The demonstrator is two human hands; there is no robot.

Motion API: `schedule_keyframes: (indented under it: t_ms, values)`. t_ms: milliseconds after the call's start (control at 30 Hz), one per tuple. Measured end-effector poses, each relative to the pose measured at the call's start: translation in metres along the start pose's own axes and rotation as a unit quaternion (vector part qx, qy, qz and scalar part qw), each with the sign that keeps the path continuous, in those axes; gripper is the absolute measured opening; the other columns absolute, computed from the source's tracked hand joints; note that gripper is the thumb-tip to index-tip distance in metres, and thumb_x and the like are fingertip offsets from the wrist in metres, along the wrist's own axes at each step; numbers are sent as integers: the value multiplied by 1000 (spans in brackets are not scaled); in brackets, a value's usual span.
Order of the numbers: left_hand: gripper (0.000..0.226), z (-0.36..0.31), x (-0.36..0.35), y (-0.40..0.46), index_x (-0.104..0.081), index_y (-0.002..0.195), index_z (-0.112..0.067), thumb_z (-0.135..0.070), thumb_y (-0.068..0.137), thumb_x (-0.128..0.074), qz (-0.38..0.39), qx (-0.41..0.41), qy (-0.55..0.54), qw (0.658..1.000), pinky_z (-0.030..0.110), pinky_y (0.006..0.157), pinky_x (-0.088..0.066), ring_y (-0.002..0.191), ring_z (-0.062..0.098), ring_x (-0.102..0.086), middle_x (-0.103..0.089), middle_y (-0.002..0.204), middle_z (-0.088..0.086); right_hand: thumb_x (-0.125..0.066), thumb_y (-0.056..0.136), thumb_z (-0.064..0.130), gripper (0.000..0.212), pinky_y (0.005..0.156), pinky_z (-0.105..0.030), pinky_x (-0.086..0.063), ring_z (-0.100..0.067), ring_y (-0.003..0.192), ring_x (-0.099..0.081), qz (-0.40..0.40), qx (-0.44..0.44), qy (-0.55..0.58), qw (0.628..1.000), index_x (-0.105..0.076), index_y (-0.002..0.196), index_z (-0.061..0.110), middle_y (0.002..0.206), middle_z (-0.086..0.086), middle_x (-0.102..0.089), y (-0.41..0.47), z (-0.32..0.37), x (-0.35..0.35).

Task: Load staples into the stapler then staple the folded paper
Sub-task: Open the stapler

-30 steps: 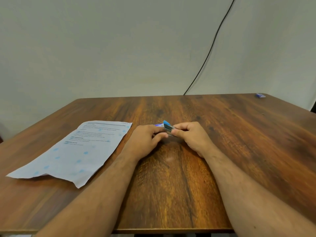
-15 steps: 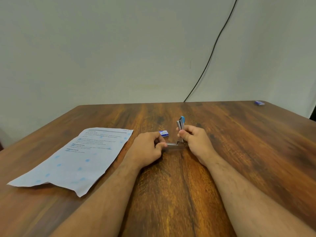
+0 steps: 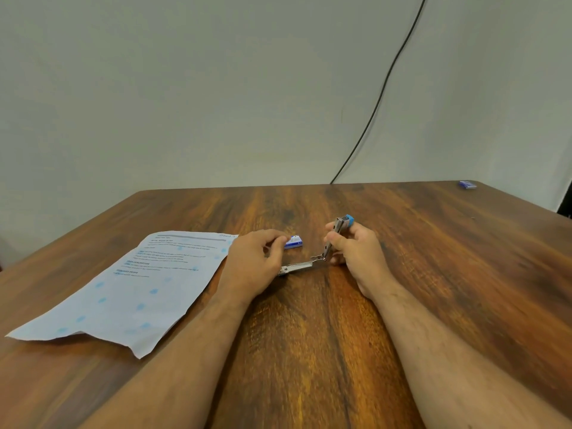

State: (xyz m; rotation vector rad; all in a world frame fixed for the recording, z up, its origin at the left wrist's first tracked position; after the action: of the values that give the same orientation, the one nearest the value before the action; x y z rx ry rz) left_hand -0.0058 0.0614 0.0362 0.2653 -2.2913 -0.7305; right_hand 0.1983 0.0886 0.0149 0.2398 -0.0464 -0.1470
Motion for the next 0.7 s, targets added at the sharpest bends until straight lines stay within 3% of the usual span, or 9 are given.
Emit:
schedule_keyframes:
  t_ms: [133,367,500,600,700]
  values:
    - [27,4,2,0,-75,119,-20,-28,100,-58,-5,29,-9,1000,10,75,-45,88,2,-61,-76,112,-5,-55,99,10,20,76,-34,-56,-19,87,-70,-12,-31,15,999,-73,106,18,94,-6,-74,3,-5,3]
    - [28,-12,-3,3,-72,124,-22,-29,99,-60,-3,31,-10,999,26,96,-53,108,4,-63,-73,123,-4,-57,98,6,22,82,-32,-58,-11,81,-72,-29,-19,18,999,-75,107,16,92,-2,-76,-4,1,5]
    - [27,-38,-21,12,-72,124,-22,-26,101,-58,3,9,-8,1000,31,98,-54,109,7,-64,-74,121,-4,-62,96,10,19,81,-36,-58,-19,88,-73,-27,-5,2,1000,-76,106,19,92,-1,-77,-5,2,6]
    - [33,-49,-31,10,-64,135,-23,-26,103,-53,-23,-10,-45,999,18,96,-49,110,-4,-58,-69,127,-10,-66,94,12,18,79,-34,-58,-14,88,-74,-6,8,-15,1000,-76,100,25,92,3,-78,-7,5,6]
    - [40,-52,-40,6,-54,144,-29,-27,103,-52,-6,-57,-68,996,7,93,-40,108,-10,-56,-62,124,-20,-64,96,14,20,84,-37,-59,-12,93,-73,28,22,-46,998,-75,108,25,98,7,-77,-8,7,2]
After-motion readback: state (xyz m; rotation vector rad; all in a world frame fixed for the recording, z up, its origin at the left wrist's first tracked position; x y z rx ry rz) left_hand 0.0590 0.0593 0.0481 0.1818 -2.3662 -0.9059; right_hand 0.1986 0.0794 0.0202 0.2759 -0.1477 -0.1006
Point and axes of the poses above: each hand's wrist, its own y-axis towards the middle knuckle, its own x-axis out of the back of the hand, z = x × y, the point moved 6 cm from there along y, towards the middle knuckle
